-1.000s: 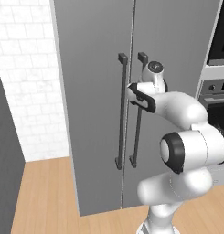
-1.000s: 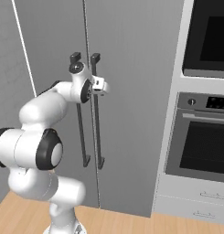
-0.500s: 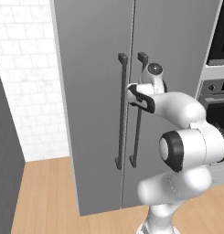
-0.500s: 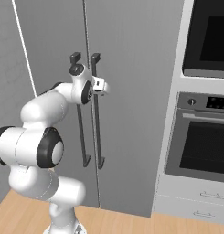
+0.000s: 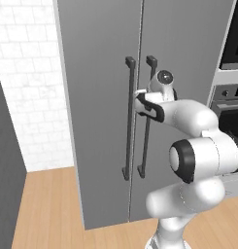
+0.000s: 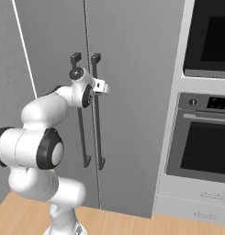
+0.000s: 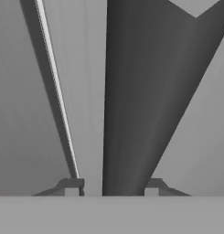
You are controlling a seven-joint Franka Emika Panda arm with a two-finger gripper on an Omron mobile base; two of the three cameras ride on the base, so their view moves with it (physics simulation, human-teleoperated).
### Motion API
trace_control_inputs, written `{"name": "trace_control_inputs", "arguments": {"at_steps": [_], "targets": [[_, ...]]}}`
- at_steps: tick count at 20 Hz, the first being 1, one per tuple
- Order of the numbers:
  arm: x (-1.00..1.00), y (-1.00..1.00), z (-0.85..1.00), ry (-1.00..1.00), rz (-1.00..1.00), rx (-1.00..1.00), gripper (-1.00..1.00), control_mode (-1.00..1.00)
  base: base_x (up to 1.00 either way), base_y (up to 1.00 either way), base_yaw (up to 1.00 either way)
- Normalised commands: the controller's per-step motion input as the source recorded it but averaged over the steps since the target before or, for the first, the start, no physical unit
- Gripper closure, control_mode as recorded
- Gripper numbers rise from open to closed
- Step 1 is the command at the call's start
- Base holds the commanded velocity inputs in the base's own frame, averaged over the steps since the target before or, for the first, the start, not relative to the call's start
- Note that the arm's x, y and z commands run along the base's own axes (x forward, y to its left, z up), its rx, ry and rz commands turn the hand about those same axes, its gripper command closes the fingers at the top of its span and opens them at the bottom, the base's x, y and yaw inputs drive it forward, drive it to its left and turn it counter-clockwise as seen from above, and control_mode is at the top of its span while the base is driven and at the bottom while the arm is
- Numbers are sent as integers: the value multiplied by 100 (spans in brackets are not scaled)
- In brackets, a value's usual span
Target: Take the strawberry from the fridge and place it on top of the pancake, located on the dining counter.
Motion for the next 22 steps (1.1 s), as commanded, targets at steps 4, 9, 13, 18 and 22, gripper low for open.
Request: {"name": "trace_control_inputs", "arguments": {"at_steps": [4, 9, 13, 18, 22], "targets": [[21, 0, -24, 0, 0, 0, 100, -100, 0, 0, 0], [-48, -22, -6, -4, 0, -1, 100, -100, 0, 0, 0], [-100, -78, 0, -7, 0, 4, 100, -100, 0, 0, 0], [-100, -79, 0, -5, 0, 6, 100, -100, 0, 0, 0], [-100, -89, 0, -1, 0, 8, 100, -100, 0, 0, 0]]}}
